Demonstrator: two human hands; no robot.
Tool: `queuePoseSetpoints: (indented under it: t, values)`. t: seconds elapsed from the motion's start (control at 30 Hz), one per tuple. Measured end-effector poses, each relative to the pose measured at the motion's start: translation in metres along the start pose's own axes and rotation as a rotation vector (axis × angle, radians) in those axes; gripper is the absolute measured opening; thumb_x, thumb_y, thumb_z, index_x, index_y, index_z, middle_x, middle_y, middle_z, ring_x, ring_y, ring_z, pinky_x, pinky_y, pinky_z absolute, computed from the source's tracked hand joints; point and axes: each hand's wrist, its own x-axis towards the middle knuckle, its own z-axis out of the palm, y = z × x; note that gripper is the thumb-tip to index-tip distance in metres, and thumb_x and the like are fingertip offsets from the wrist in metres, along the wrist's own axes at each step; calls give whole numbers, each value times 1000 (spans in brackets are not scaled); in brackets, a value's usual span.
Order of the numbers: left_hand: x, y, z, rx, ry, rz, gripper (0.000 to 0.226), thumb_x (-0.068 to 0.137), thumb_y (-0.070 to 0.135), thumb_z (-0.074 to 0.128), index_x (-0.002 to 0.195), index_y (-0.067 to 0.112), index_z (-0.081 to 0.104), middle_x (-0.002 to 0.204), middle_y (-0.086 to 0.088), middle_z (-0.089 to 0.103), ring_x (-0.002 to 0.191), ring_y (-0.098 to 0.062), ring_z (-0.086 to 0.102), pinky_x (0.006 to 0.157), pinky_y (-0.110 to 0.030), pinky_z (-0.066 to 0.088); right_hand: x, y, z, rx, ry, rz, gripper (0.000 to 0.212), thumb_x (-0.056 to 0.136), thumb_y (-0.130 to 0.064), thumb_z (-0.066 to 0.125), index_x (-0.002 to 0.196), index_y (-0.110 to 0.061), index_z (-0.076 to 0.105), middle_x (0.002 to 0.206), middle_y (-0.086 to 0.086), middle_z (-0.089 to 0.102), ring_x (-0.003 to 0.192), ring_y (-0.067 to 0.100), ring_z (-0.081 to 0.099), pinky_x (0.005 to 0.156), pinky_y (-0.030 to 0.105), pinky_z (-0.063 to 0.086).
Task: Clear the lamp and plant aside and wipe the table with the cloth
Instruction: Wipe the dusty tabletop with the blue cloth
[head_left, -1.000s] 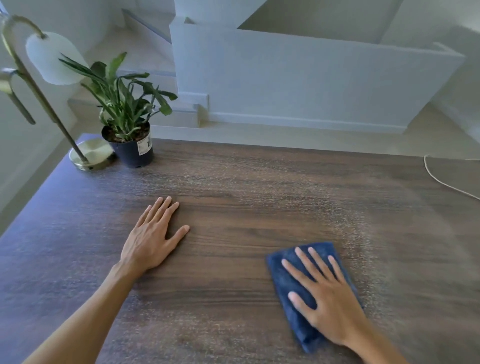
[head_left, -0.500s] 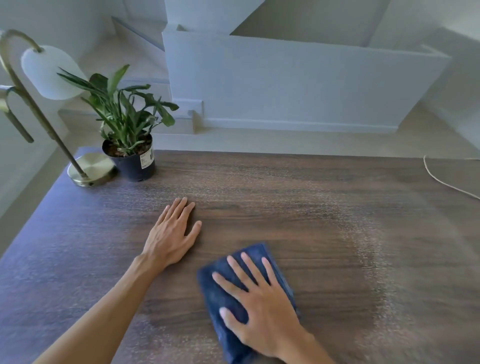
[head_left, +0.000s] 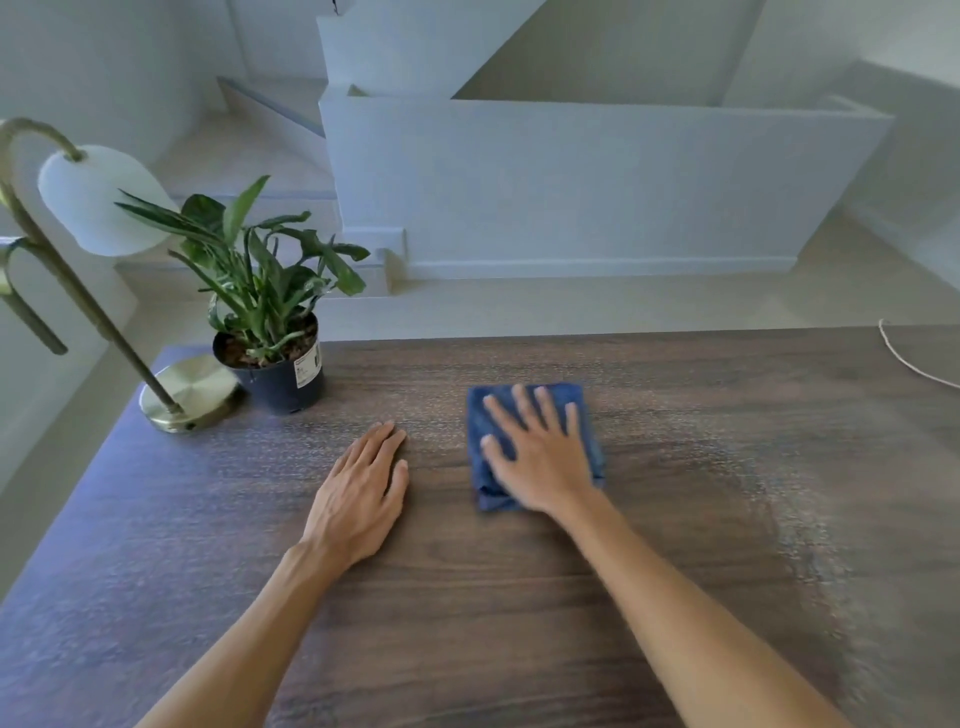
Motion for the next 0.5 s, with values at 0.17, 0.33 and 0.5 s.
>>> queuePoseSetpoints:
  t: [0.17,0.33,0.5]
  values:
    - [22,-18,-10,-86,4,2,54,101,41,25,144,15,45,155,-1,38,144,-14,30,118,-26,18,-117,-12,14,-7,-1,-385,64,96,-63,35,156,-47,18,167,-11,12,155,16,4,121,50,4]
    - [26,-26,-8,-9,27,57,58,100,43,20,149,18,38,157,2,35,146,-10,24,121,-25,10,-108,113,-13,-132,-79,113,69,86,-78,-4,151,-56,-13,166,-16,-9,150,7,-21,121,56,0]
    - [27,-25,-7,-5,64,51,58,100,43,20,151,18,34,159,5,30,148,-3,18,122,-23,5,46,80,-18,23,-98,366,67,95,-69,6,156,-45,-7,167,-2,-16,153,26,-18,116,68,-8]
